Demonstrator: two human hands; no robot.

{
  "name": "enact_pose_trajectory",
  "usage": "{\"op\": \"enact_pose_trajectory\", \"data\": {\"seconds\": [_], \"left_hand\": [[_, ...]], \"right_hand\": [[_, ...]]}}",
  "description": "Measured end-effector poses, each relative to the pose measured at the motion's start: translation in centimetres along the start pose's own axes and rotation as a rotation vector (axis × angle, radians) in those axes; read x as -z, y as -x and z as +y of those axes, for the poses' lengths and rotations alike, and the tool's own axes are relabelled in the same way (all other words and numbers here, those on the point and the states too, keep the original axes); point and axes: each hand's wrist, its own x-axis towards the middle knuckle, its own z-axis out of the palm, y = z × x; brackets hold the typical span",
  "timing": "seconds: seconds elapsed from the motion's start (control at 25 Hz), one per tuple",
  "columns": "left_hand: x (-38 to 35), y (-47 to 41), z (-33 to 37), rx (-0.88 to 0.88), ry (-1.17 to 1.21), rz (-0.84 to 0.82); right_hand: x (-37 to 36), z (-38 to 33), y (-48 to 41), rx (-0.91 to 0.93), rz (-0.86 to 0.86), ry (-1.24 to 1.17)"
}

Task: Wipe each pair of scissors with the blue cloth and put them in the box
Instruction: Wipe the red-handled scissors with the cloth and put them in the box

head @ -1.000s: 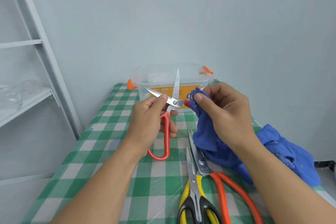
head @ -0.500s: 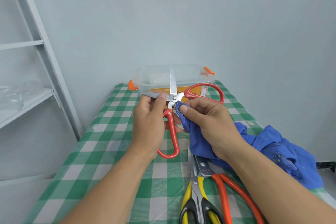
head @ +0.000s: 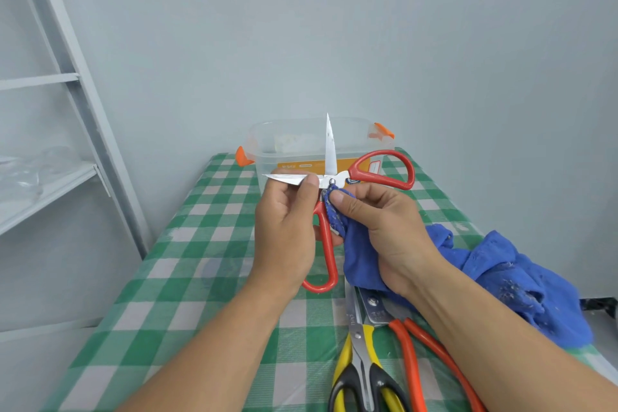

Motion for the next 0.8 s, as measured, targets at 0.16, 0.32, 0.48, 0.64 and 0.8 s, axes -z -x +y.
{"op": "enact_pose_trajectory", "data": {"seconds": [0.16, 0.32, 0.48, 0.64, 0.8], "left_hand": [[-0.4, 0.4, -0.2, -0.004, 0.008, -0.018], [-0.9, 0.8, -0.7, -0.011, -0.002, -0.059], [-1.0, 0.7, -0.4, -0.043, -0.013, -0.099], [-1.0, 0.8, 0.0, 0.012, 0.04, -0.123], [-0.8, 0.9, 0.4, 0.016, 0.048, -0.128]], "right_hand": [[0.0, -0.3, 0.0, -0.105, -0.055, -0.073], [0.2, -0.7, 0.1, -0.205, -0.102, -0.054], [0.4, -0.8, 0.0, -0.212, -0.113, -0.077], [0.9, -1.4, 0.0, -0.26, -0.119, -0.12], [1.3, -1.3, -0.2, -0.281, -0.087, -0.086]]}}
